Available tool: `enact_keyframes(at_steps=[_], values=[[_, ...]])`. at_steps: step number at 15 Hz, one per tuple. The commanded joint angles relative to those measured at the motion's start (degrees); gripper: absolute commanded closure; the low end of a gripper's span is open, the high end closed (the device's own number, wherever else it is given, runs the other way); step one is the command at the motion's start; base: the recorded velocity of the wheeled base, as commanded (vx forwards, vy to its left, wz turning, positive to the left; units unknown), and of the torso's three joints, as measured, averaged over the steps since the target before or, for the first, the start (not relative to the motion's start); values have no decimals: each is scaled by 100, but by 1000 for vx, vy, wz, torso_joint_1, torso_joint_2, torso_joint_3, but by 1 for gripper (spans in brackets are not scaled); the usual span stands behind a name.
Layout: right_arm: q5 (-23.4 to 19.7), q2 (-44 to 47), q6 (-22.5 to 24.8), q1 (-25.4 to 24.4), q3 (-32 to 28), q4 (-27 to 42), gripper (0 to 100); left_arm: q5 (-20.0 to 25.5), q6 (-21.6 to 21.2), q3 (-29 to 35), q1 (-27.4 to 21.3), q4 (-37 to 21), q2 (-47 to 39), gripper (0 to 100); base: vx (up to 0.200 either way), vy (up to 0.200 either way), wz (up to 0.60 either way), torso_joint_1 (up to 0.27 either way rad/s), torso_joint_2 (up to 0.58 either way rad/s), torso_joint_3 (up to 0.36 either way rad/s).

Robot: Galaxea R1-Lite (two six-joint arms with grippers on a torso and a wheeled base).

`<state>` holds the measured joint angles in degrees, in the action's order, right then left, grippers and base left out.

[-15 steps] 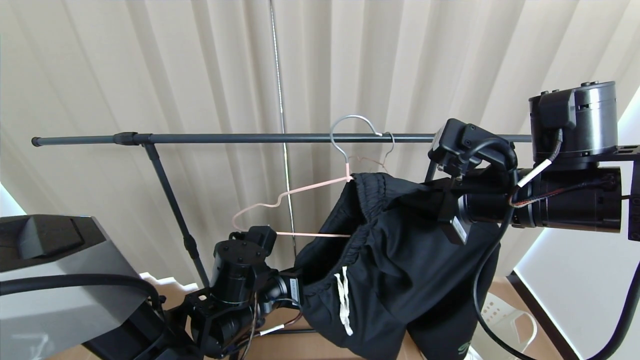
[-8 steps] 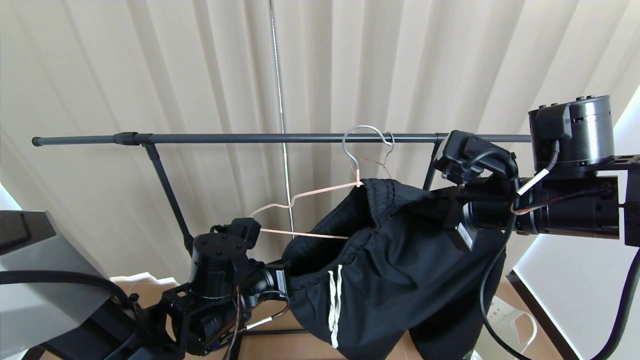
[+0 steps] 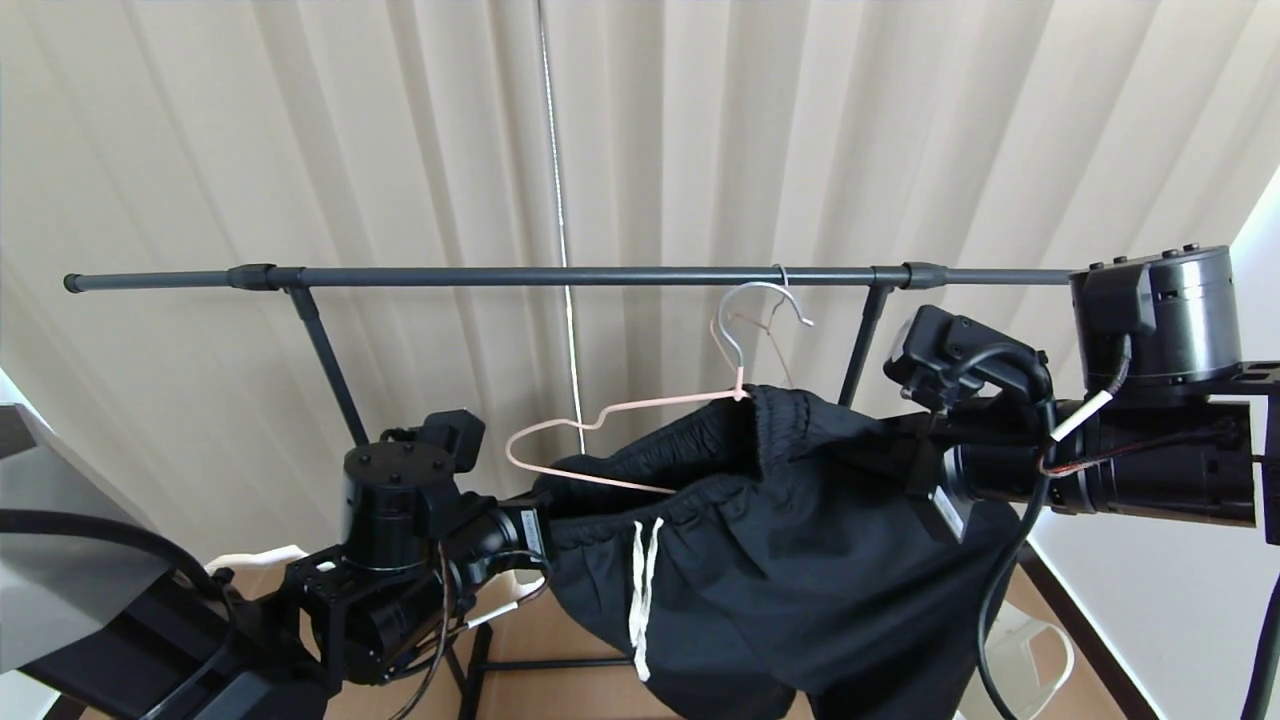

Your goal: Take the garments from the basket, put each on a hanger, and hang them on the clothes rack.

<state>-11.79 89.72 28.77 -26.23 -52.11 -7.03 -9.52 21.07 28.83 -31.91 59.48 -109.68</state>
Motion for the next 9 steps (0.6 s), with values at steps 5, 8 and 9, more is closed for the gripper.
enact_keyframes(at_steps=[5, 8, 9], values=[[-8, -130, -460, 101, 1256, -1441, 100, -226, -410, -88, 89, 2, 272, 100, 0, 0, 0, 0, 0, 0], [-8, -148, -486, 215, 1274, -1441, 100, -252, -428, -71, 115, 2, 272, 100, 0, 0, 0, 0, 0, 0], [-8, -148, -495, 215, 1274, -1441, 100, -243, -489, -62, 194, 2, 263, 100, 0, 0, 0, 0, 0, 0]])
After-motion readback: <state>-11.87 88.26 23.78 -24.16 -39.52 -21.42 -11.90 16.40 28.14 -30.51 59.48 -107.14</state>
